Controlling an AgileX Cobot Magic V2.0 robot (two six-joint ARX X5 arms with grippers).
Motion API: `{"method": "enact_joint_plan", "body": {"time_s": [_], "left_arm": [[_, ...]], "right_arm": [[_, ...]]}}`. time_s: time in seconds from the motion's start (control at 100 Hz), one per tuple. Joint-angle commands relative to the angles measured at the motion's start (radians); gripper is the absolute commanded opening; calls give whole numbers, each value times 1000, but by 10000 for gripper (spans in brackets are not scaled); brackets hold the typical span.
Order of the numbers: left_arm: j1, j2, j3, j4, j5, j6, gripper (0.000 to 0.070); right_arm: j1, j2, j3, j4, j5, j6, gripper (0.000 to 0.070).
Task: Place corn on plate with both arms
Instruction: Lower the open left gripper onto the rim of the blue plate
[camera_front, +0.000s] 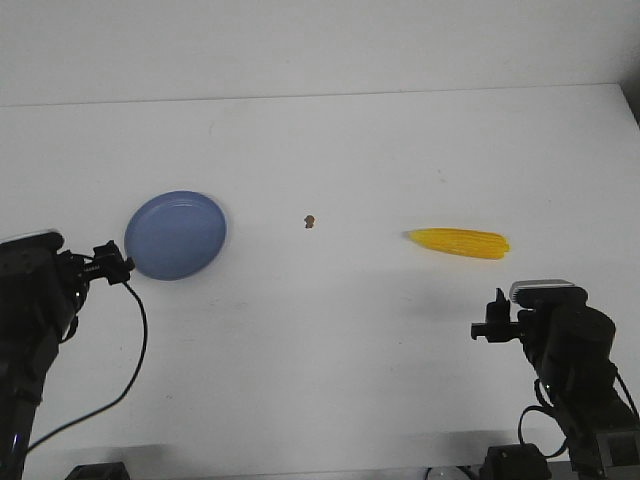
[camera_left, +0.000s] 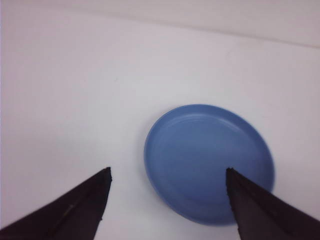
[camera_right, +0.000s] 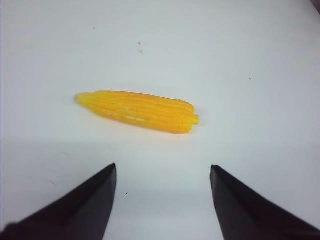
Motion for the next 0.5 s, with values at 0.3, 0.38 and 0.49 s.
{"method": "enact_joint_plan", "body": {"time_s": [0.3, 0.38, 0.49], "left_arm": [[116, 456, 195, 8, 145, -43, 466], [127, 534, 212, 16, 153, -43, 466], [134, 620, 218, 27, 153, -43, 466]], "right_arm": [[0, 3, 16, 10, 1, 4, 394], [0, 3, 16, 10, 1, 4, 393], [0, 3, 16, 10, 1, 4, 394]]}}
